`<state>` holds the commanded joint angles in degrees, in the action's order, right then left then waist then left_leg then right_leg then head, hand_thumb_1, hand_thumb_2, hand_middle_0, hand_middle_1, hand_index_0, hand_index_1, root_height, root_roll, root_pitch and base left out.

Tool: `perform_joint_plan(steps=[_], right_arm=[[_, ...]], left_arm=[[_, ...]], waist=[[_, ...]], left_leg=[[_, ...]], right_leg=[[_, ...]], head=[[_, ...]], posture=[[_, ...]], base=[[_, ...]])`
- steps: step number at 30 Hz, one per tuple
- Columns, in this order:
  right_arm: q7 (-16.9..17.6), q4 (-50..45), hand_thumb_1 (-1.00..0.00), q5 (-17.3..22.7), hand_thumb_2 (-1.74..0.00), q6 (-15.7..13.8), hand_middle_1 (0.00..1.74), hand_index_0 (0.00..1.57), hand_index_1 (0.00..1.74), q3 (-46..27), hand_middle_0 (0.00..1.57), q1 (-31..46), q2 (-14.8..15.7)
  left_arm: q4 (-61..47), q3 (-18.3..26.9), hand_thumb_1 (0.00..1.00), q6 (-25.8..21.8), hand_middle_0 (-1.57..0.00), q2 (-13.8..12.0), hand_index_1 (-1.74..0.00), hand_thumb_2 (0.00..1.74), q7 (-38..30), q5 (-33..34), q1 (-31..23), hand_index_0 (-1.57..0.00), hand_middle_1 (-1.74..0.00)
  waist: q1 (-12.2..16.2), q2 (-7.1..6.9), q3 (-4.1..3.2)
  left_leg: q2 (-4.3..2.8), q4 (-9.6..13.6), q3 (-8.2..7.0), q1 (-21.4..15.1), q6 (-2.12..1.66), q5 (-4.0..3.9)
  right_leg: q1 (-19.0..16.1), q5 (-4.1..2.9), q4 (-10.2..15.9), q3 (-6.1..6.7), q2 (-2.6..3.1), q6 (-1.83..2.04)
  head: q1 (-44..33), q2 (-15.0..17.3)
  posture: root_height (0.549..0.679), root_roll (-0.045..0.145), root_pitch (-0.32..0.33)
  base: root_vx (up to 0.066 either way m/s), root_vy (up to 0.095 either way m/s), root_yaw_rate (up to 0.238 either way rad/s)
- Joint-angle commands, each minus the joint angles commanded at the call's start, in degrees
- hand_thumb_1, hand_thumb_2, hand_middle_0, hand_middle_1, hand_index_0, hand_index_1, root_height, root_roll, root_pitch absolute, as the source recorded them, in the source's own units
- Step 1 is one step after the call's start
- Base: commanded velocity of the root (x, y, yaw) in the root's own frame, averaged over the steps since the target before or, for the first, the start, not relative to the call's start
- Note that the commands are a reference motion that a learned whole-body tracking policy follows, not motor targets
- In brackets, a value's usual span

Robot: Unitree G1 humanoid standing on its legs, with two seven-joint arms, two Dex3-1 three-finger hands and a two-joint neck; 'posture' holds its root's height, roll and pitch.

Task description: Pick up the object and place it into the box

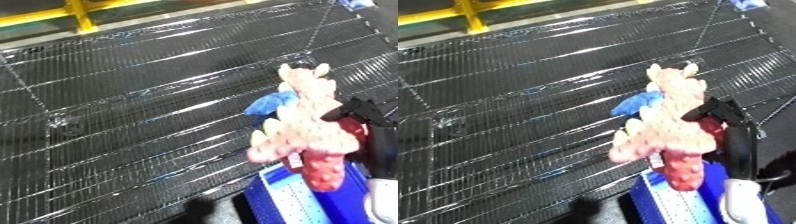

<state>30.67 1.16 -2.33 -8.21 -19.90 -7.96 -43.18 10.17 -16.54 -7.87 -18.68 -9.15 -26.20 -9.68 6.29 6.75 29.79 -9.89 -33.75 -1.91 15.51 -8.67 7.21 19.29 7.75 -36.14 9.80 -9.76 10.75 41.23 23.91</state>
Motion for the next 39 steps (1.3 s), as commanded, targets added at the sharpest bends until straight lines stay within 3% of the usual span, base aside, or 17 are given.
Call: perform_joint_plan(steps=[5,14,23,34,39], right_arm=[[1.39,3.91,-1.00,2.10,-1.74,-0.23,1.74,1.57,1.74,-5.00,1.57,3.77,-1.09],[3.67,18.69,-1.00,10.80,-1.74,-1.68,1.74,1.57,1.74,-7.99,1.57,3.28,-1.73],[6.63,30.17,-0.55,18.68,-0.96,-4.02,0.96,0.86,0.96,-11.10,0.86,2.01,0.07],[6.20,30.78,0.00,19.15,0.00,-4.94,0.00,0.00,0.00,-11.25,0.00,3.16,1.17],[6.68,31.01,0.00,19.01,0.00,-4.75,0.00,0.00,0.00,-11.17,0.00,3.10,1.79]], left_arm=[[0.22,-1.29,1.00,-0.11,-1.57,-0.23,-1.74,1.74,0.92,-0.16,0.79,-1.57,-1.74],[0.71,-2.49,1.00,-1.92,-1.57,-1.30,-1.74,1.74,1.06,-1.46,2.58,-1.57,-1.74],[0.85,-1.71,1.00,-3.14,-1.57,-1.92,-1.74,1.74,0.85,-1.94,1.66,-1.57,-1.74],[1.12,-0.99,1.00,-2.81,-1.57,-2.27,-1.74,1.74,1.07,-2.09,0.78,-1.57,-1.74],[1.09,-0.63,1.00,-2.74,-1.57,-2.48,-1.74,1.74,1.06,-1.92,0.46,-1.57,-1.74]], waist=[[2.30,0.59,-0.28],[4.16,1.89,-1.18],[4.09,2.46,-1.79],[3.33,1.65,-1.77],[2.70,1.31,-1.95]], left_leg=[[-0.10,0.85,-1.15,-1.76,-0.09,0.41],[-0.22,1.79,-2.66,-2.76,-0.33,0.76],[-0.53,2.36,-3.29,-3.13,-0.67,0.86],[-1.05,2.54,-3.08,-2.79,-0.93,0.41],[-1.07,2.57,-2.86,-2.64,-0.95,0.27]], right_leg=[[-0.96,0.30,0.74,0.49,0.15,-0.05],[-1.33,0.47,1.74,1.02,0.31,-0.19],[-1.75,0.78,2.25,0.82,0.38,-0.17],[-1.88,0.74,2.73,0.52,0.59,-0.04],[-1.91,0.65,2.72,0.28,0.58,0.04]], head=[[4.58,-0.10],[9.87,-0.30],[12.75,0.35],[13.30,0.77],[13.48,1.10]], posture=[[0.630,0.093,-0.206],[0.634,0.101,-0.194],[0.637,0.100,-0.185],[0.636,0.095,-0.188],[0.636,0.093,-0.189]], base=[[0.023,0.014,-0.130],[0.013,0.006,-0.078],[0.005,-0.010,-0.015],[-0.008,-0.015,0.011],[-0.006,-0.011,0.037]])
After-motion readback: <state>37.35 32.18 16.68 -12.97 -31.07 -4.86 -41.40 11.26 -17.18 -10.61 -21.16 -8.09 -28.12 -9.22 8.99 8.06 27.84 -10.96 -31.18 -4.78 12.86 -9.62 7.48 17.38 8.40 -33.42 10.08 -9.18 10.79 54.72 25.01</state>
